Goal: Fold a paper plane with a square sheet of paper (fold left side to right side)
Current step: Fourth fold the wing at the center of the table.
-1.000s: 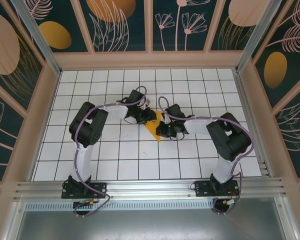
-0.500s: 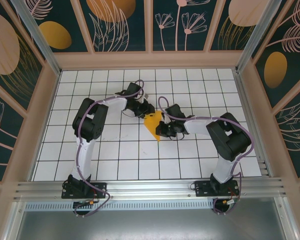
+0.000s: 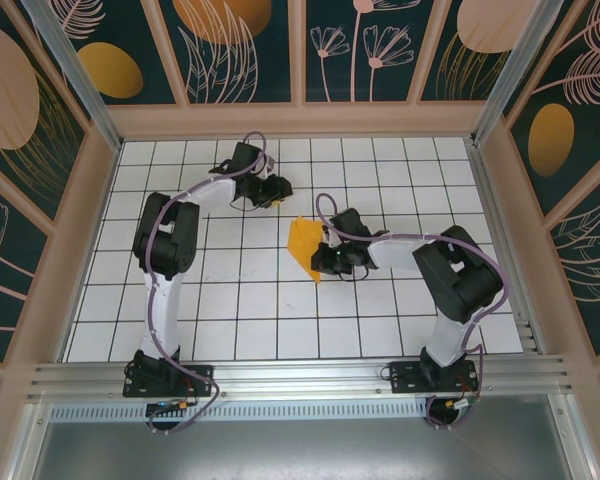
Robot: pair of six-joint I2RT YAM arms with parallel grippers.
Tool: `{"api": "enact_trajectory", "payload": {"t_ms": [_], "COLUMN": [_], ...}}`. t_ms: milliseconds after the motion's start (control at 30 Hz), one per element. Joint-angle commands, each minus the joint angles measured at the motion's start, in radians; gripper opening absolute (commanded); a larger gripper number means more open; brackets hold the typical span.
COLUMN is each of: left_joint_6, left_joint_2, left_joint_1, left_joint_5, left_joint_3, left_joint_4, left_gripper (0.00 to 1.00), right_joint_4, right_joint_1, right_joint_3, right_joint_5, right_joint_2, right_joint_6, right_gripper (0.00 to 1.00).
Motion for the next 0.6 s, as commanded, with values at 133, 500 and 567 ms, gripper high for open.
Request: {"api": "enact_trajectory", "payload": {"t_ms": [133, 500, 567], "left_joint_6": [-0.046, -0.123, -0.128], "left_joint_2": [-0.279, -0.292, -0.268], "left_joint_1": [-0.012, -0.105, -0.114], "left_joint_5": [0.044, 0.071, 0.060], "left_joint_3": [-0.298, -0.438, -0.423], "left_joint_4": [0.139, 0.254, 0.255], "left_gripper": [0.45, 0.46, 0.46], "right_joint_4": [-0.066, -0.115, -0.110], "right_joint_1": [0.002, -0.064, -0.064], "right_joint_3": [0.037, 0.020, 0.036], "right_joint_5": [0.066, 0.149, 0.138], "right_joint_2": [-0.143, -0.207, -0.174], "right_joint_6": [-0.049, -0.117, -0.123], "right_gripper": [0.32, 0.50, 0.51]}}
